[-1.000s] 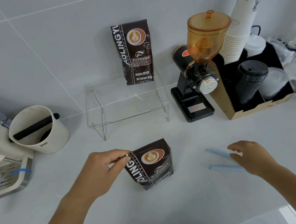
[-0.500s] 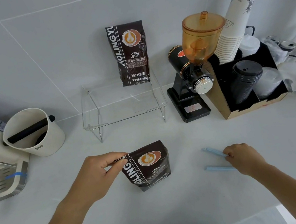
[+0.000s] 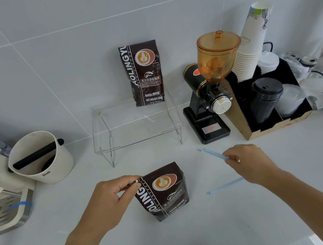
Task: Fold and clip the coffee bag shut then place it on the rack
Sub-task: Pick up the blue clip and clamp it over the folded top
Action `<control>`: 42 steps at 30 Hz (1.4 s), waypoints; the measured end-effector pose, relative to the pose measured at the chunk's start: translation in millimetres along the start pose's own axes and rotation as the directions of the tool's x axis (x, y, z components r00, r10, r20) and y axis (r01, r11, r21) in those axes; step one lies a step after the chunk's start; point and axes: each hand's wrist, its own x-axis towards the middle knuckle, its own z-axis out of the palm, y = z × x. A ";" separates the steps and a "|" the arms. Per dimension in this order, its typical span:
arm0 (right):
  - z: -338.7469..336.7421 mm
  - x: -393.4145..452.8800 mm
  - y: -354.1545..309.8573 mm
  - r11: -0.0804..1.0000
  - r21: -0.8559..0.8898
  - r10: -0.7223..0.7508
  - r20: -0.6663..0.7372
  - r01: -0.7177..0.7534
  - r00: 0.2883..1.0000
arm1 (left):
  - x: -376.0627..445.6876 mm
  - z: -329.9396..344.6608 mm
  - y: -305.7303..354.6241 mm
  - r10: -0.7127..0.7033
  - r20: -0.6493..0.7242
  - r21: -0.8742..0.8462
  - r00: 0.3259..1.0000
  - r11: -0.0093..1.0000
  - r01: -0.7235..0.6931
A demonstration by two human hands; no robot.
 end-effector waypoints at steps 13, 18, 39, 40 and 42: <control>-50.9 6.2 -90.8 0.951 0.087 -0.288 -0.100 0.297 0.952 | 0.4 8.0 -5.5 -0.011 -0.072 -0.061 0.997 0.998 0.006; -47.6 14.0 -119.1 0.923 0.153 -0.346 -0.078 0.354 0.935 | 0.3 7.0 -1.9 -0.069 -0.069 -0.094 0.995 0.994 0.062; -31.8 33.4 -158.4 0.906 0.187 -0.409 0.160 0.380 0.898 | 1.6 1.2 4.4 -0.207 -0.082 -0.247 0.975 0.952 0.182; -32.1 34.1 -160.1 0.905 0.198 -0.409 0.173 0.375 0.896 | 1.7 1.3 4.4 -0.211 -0.082 -0.252 0.974 0.950 0.184; -31.7 35.9 -163.4 0.905 0.215 -0.408 0.194 0.367 0.892 | 1.9 1.3 3.9 -0.214 -0.084 -0.261 0.973 0.947 0.186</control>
